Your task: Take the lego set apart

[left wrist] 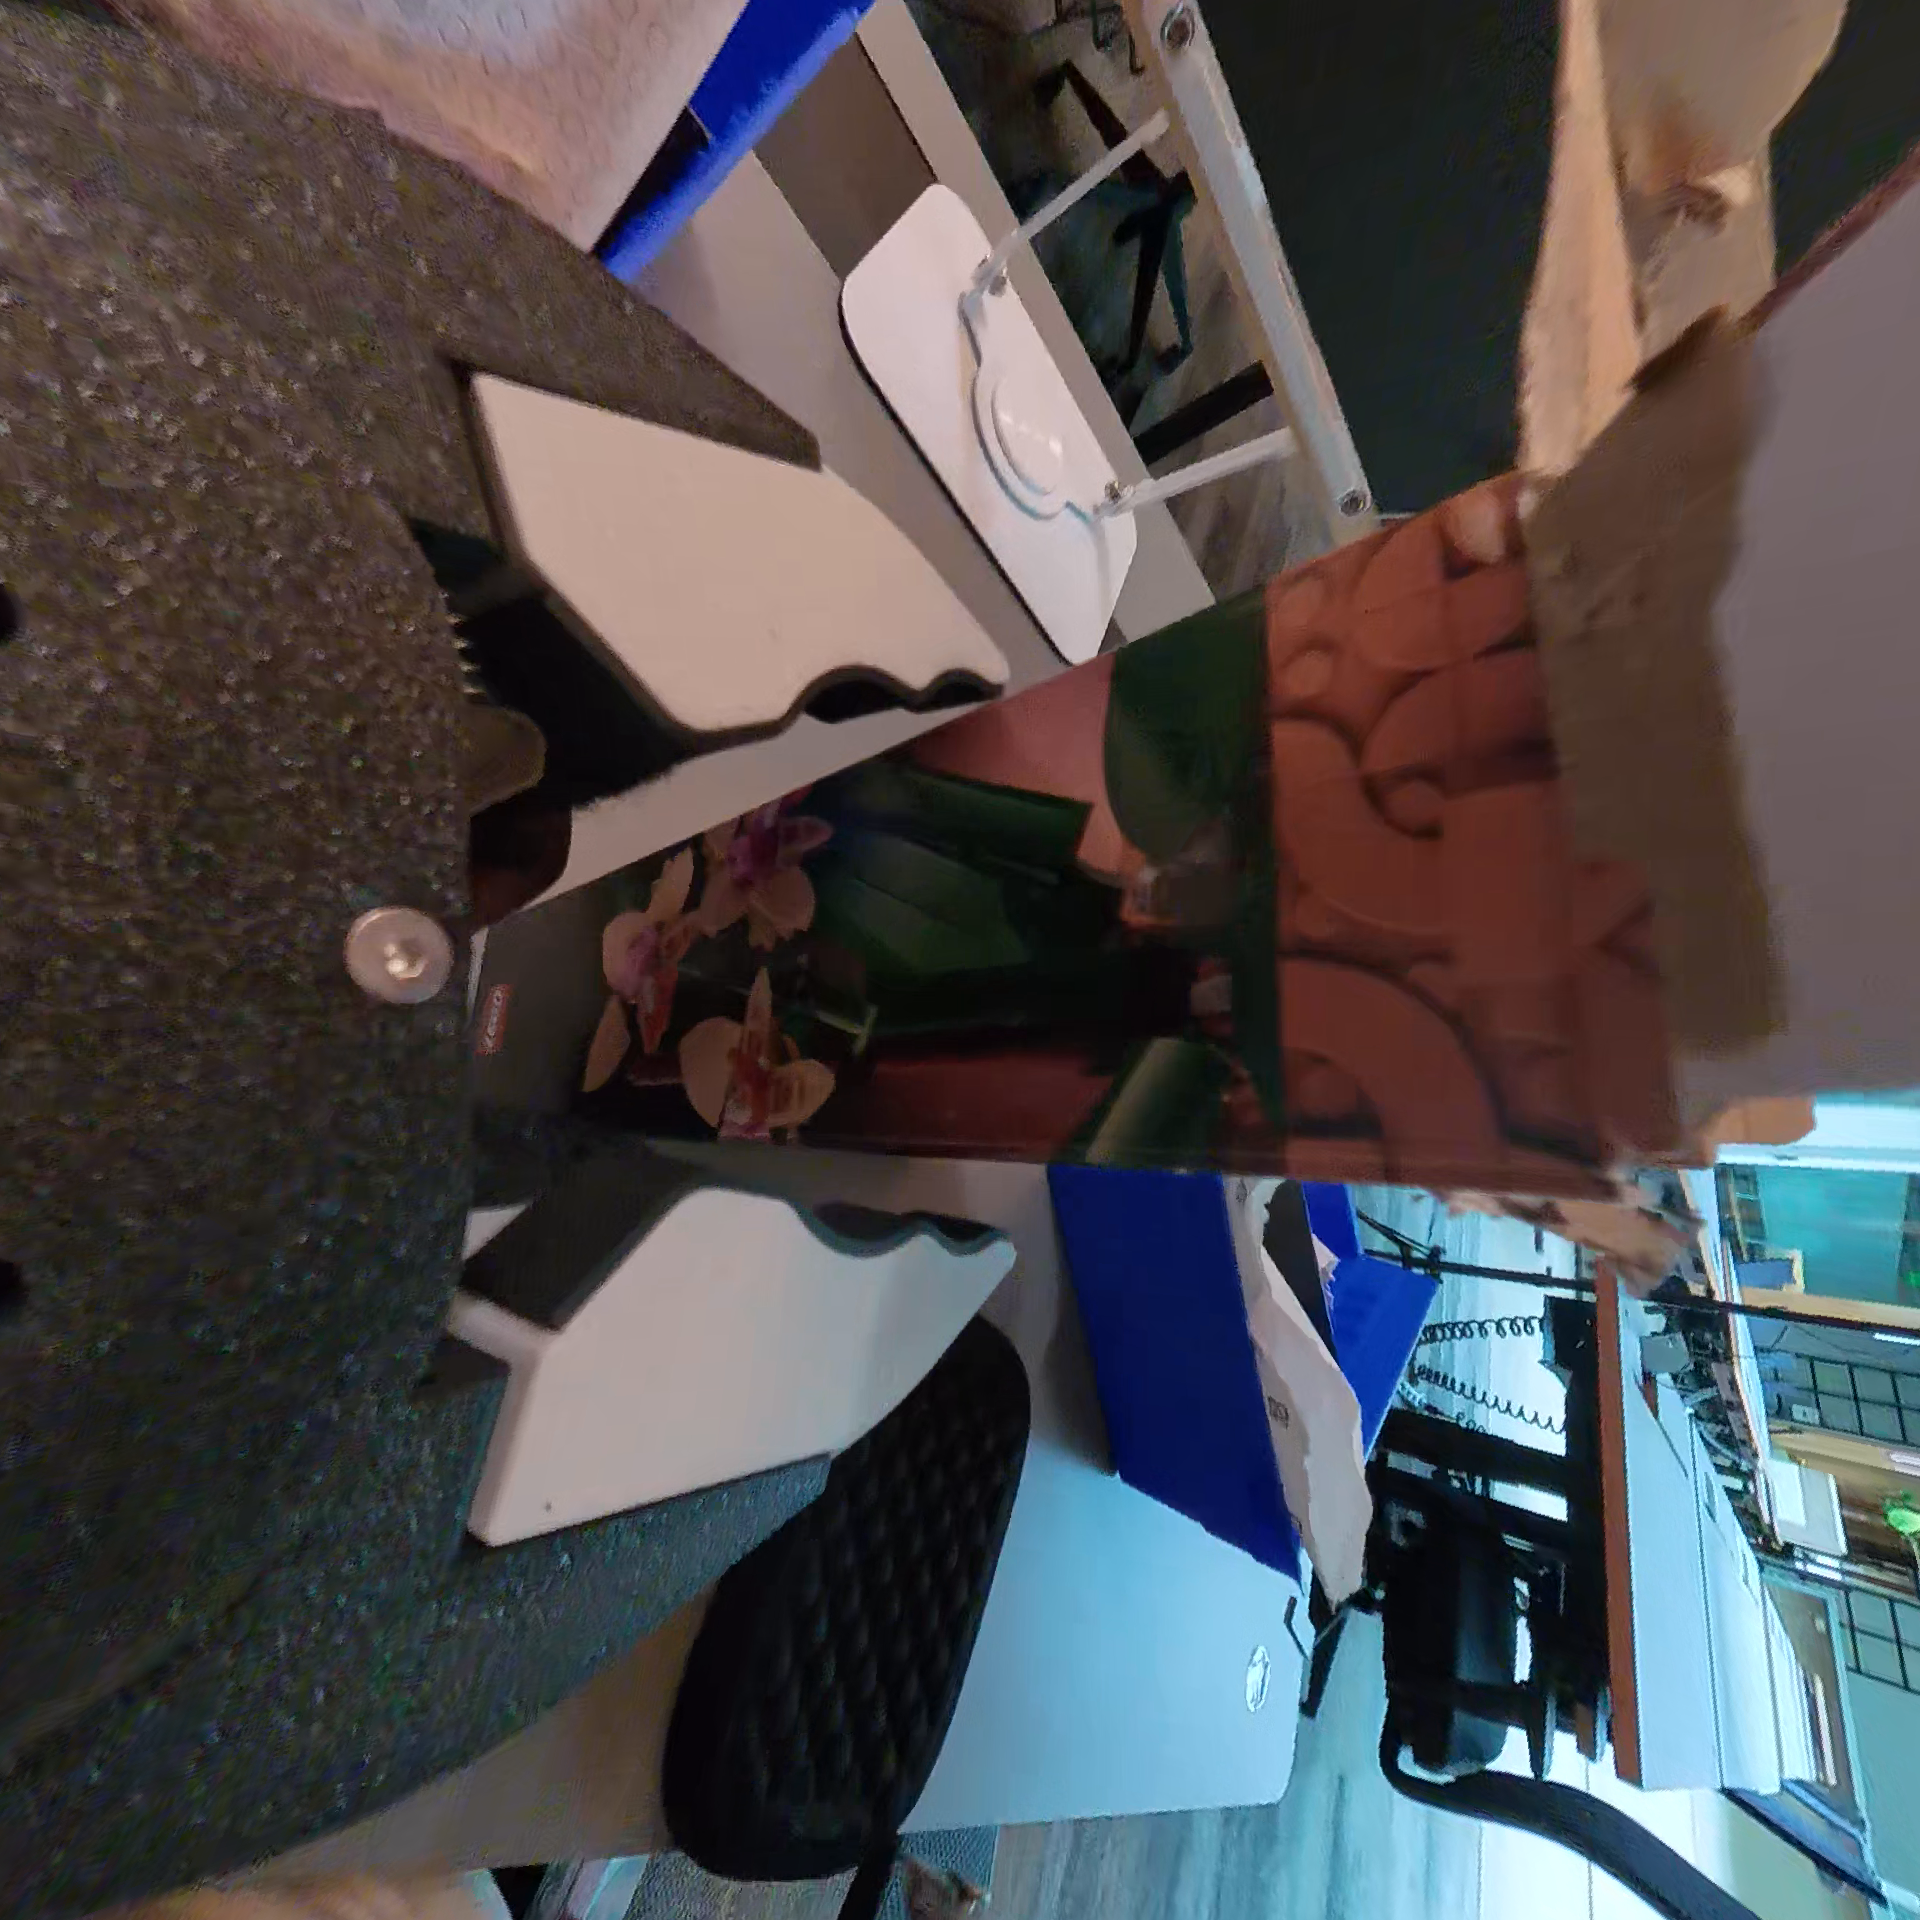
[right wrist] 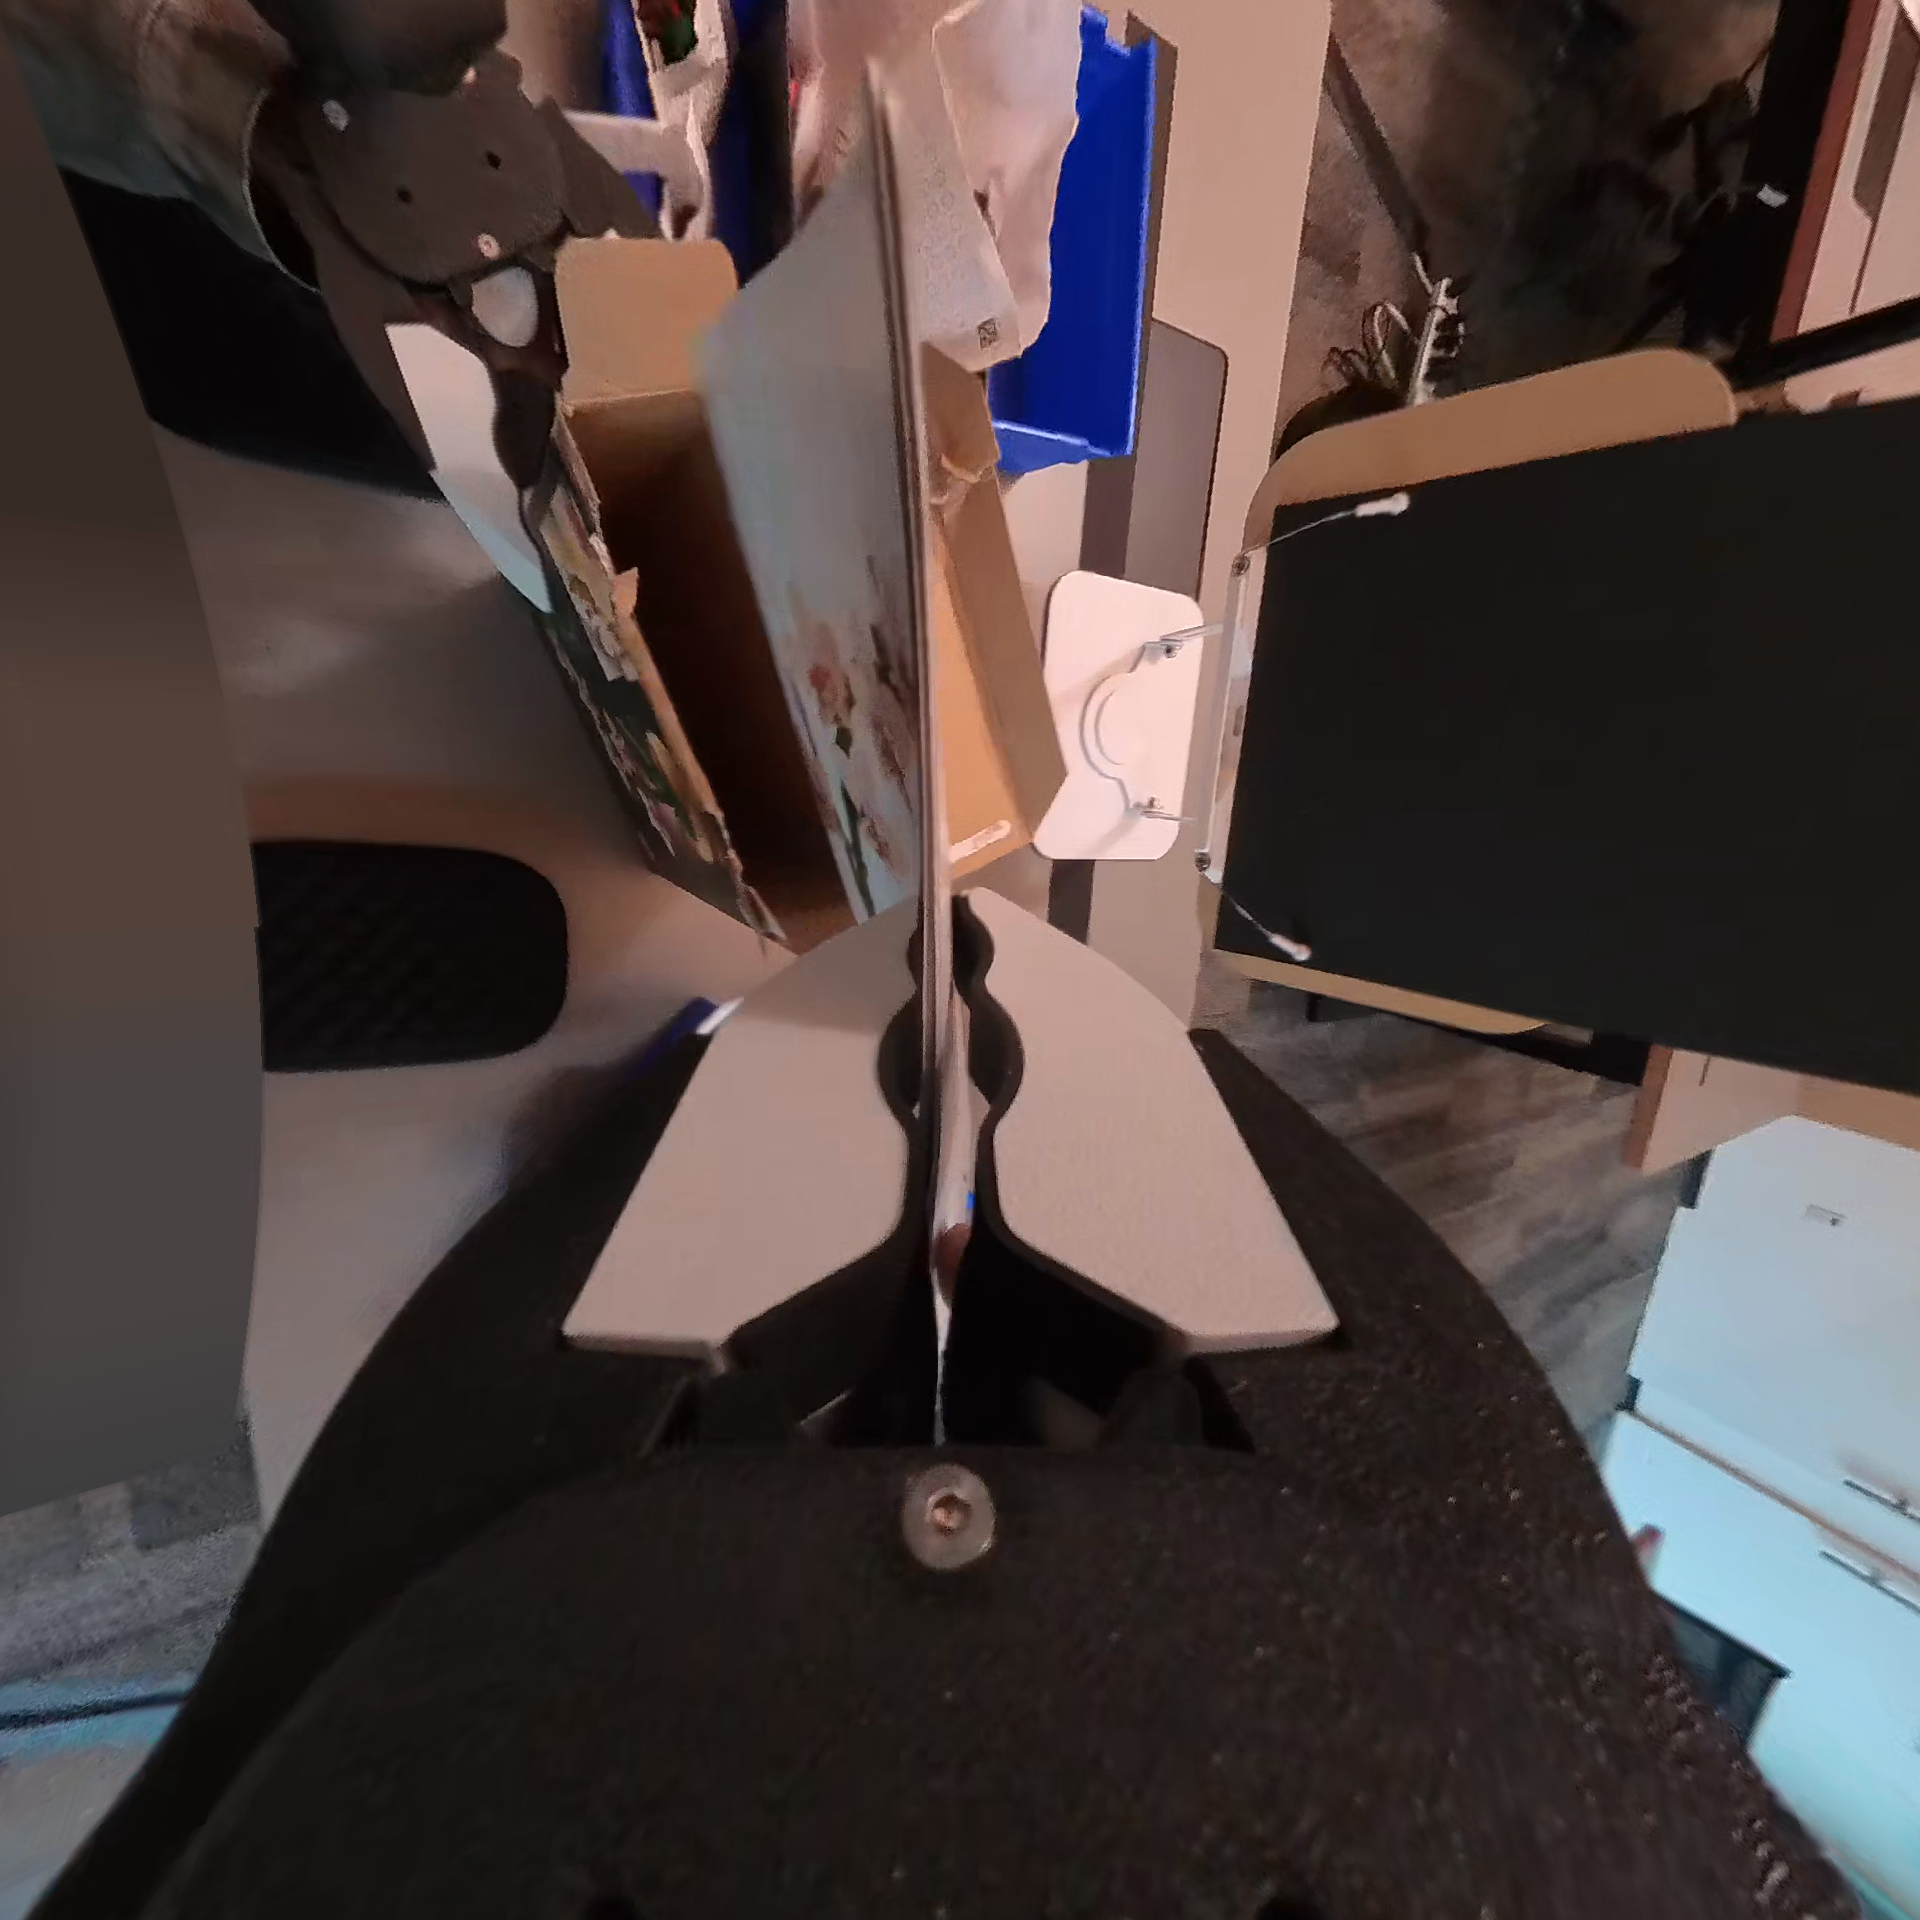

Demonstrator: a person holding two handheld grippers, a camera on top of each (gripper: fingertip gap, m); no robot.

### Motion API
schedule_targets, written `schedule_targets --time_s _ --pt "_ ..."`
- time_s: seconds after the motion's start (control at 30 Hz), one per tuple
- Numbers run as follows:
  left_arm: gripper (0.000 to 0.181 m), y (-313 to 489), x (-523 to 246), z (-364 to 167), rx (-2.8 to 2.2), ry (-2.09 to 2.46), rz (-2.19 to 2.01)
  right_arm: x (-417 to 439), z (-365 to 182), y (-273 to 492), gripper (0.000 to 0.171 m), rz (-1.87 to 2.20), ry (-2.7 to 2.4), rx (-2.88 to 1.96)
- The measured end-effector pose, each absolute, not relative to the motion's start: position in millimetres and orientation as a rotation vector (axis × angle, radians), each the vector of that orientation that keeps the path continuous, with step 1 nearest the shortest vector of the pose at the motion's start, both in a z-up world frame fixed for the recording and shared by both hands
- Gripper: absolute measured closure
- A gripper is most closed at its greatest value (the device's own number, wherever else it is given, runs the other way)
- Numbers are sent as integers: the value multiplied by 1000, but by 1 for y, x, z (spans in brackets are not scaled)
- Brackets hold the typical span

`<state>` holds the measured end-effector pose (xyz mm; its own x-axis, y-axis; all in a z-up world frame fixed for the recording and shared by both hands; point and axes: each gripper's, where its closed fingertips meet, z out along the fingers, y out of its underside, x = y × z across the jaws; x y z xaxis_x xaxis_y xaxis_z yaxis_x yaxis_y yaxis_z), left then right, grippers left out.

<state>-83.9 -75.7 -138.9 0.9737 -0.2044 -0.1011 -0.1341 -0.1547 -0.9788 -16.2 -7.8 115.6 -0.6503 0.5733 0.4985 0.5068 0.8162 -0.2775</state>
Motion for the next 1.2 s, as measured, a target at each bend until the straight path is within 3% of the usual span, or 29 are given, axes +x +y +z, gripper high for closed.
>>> schedule_targets --time_s 0.1,0.77,1.2 --pt "103 -74 -84 -141 -1715 262 -51 -24 125 -10 170 168 -2437 -769" --pt "105 -79 -76 -137 -1657 272 -217 -40 71 -11 170 1 -2632 -812" --pt "106 -76 -87 -140 -1737 254 -474 -79 -9 -2 170 -109 -2924 -922"
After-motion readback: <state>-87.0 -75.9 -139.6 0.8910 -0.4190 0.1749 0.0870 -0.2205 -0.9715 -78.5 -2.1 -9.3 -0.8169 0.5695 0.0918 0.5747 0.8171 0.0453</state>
